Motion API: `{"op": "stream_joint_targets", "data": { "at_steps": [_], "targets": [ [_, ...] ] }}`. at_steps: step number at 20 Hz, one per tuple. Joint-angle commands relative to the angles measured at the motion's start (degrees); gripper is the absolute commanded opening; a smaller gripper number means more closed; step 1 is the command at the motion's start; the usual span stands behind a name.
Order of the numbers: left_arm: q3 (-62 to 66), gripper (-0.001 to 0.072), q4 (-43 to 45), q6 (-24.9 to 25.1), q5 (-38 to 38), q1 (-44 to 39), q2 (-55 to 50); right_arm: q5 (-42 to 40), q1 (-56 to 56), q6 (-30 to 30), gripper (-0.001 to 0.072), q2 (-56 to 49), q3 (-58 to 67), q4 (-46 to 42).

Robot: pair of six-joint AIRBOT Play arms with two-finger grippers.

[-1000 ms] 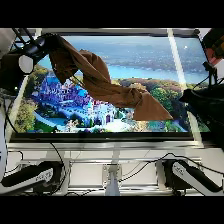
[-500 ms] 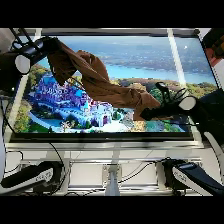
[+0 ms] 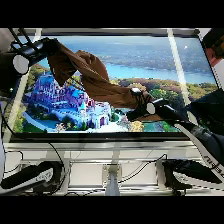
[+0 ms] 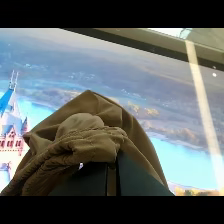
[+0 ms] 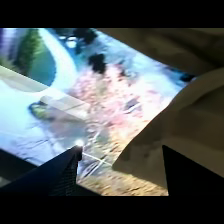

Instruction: Fold the clothes and pants, and hang the long-sleeved shirts on hangers.

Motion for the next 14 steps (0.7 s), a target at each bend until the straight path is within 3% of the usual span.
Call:
{"op": "stream_joint_targets", "data": {
  "at_steps": [1, 4, 5, 7, 9, 14],
  "targets": [
    [0.04, 0.0044, 0.04, 0.00, -0.04, 0.07, 0.07, 4.28, 1.22, 6.38, 0.0545, -6.40, 5.73, -8.22],
    [0.04, 0.0044, 0.07, 0.02, -0.02, 0.07, 0.07, 8.79, 1.22, 10.36, 0.0544, -8.92, 8.20, -13.99],
    [0.04, 0.0044, 0.07, 0.00, -0.02, 0.07, 0.07, 10.91, 1.22, 11.02, 0.0513, -9.11, 8.20, -16.04],
    [0.04, 0.0044, 0.07, 0.00, 0.00, 0.07, 0.07, 14.10, 1.22, 10.99, 0.0293, -9.18, 8.20, -17.66],
    [0.04, 0.0044, 0.07, 0.00, 0.00, 0.07, 0.07, 15.15, 1.22, 10.86, 0.0020, -9.09, 8.20, -17.55],
    [0.04, 0.0043, 2.05, 0.00, -0.07, 0.92, 2.12, 16.59, 1.20, 8.24, 0.0012, -3.80, 8.61, -21.99]
  ]
}}
